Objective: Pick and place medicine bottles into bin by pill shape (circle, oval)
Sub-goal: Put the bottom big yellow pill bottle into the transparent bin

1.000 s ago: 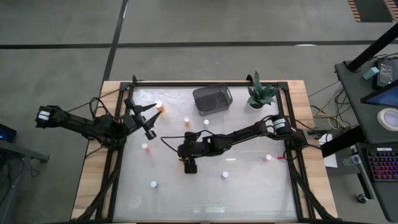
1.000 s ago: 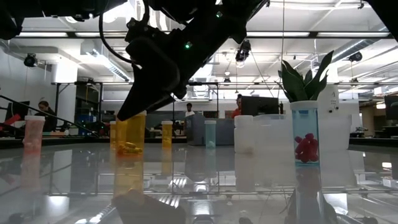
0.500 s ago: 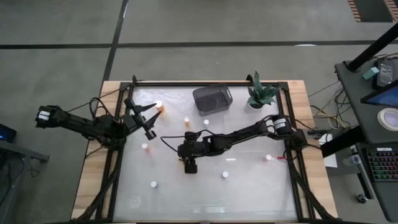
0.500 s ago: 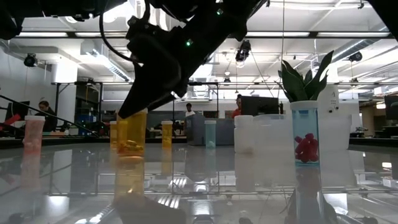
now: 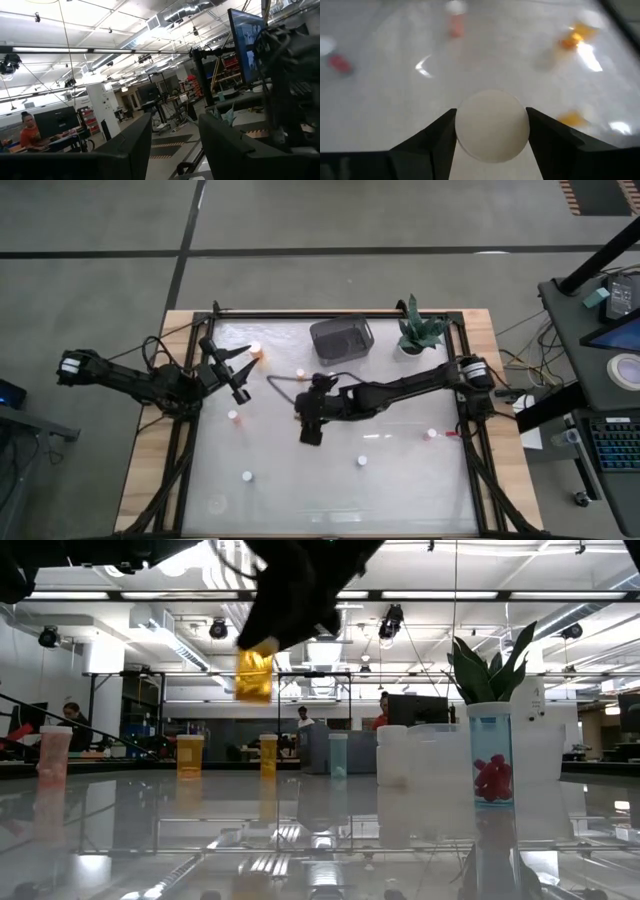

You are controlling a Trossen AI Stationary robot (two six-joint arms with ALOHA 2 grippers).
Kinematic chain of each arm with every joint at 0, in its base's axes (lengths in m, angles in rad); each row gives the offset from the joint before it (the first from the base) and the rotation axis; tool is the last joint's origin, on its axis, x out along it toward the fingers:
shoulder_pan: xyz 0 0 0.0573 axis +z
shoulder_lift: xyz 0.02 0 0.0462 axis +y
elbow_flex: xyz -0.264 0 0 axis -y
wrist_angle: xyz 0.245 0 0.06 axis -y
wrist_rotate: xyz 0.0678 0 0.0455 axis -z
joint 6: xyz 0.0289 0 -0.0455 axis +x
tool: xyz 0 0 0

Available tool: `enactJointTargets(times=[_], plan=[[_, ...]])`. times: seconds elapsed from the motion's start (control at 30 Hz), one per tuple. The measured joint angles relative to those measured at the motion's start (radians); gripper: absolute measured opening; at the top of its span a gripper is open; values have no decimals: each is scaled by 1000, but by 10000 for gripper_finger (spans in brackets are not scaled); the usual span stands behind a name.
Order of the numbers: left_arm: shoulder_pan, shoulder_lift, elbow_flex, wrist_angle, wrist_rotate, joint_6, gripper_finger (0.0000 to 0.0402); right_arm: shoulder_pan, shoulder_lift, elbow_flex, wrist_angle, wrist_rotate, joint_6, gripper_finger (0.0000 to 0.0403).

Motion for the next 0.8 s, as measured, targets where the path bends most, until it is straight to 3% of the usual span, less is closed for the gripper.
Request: enactJointTargets(times=[0.2,0.47,0.8], plan=[[0,-1,0,-2,0,-6,148,-27,-97,-2,-151,69,236,210],[0,-2,0,-3,0,-6,148,-21,-212,-39,-406,321,517,210],[0,-6,3,-2,0,2,148,-22,-415,-330,-440,394,766,210]])
